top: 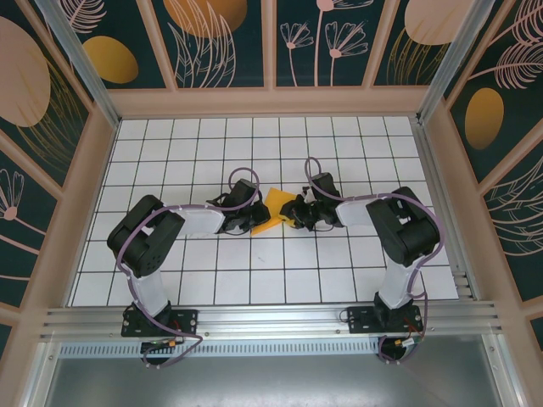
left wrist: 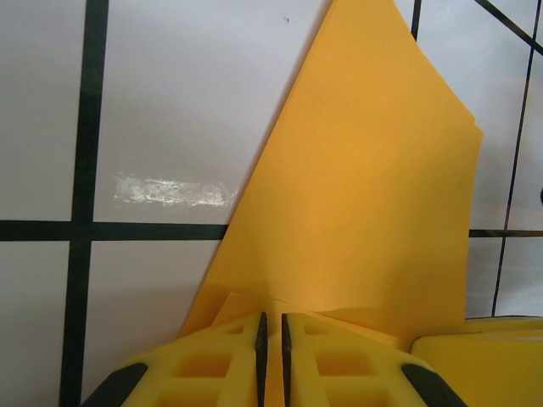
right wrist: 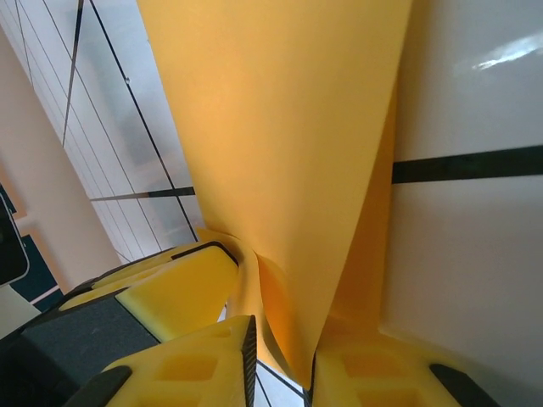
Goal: Fold a paper plane with a square sheet of paper (pick it up from the middle)
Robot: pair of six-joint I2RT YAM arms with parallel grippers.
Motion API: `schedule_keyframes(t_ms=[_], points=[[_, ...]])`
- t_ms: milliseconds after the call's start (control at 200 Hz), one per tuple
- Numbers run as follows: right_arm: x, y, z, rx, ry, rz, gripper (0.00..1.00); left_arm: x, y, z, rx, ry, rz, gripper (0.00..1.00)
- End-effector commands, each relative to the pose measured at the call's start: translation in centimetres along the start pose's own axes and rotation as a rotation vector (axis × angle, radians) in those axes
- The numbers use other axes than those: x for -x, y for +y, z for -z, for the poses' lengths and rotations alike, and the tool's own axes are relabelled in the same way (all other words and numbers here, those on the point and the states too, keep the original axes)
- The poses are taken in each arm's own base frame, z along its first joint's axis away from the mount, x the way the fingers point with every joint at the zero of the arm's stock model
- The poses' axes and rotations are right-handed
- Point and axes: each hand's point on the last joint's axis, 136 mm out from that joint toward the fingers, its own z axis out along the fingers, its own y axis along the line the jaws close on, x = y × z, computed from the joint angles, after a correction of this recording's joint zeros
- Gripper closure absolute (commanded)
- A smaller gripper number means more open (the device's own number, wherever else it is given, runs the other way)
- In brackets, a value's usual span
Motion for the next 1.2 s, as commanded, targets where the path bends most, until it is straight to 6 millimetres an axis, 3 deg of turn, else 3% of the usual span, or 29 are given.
schedule_keyframes(t_ms=[0,140,270,300,475,570,706,951,1196], points=[[0.0,0.2,-0.5,0.021,0.008,0.002,0.81,0.7,-0.7,0.8,-0.034,-0.015,0.011,0.83],[0.5,0.3,-0.5,0.021,-0.021,-0.004,0.94,1.7,-1.5,2.0,-0.057,-0.047,0.005,0.79],[1.2,0.9,0.6,0.001,-0.085,0.003,1.0,2.7,-2.0,3.1,-0.072,-0.083,-0.026,0.69],[1.4,1.1,1.0,-0.01,-0.103,0.007,1.0,3.2,-2.9,4.2,-0.096,-0.108,-0.042,0.65],[2.2,1.4,3.6,-0.09,-0.211,0.001,1.0,4.3,-3.9,6.2,-0.121,-0.186,-0.139,0.43],[2.4,1.5,4.6,-0.097,-0.252,-0.029,1.0,4.4,-4.8,7.0,-0.17,-0.217,-0.216,0.3],[2.4,1.2,5.4,-0.101,-0.291,-0.09,1.0,4.1,-6.4,8.5,-0.271,-0.268,-0.357,0.18],[2.8,1.9,5.8,-0.073,-0.302,-0.186,1.0,3.1,-8.6,10.1,-0.406,-0.364,-0.66,0.14],[3.1,2.3,5.9,-0.066,-0.29,-0.225,1.0,2.3,-8.4,7.7,-0.351,-0.415,-0.979,0.17]])
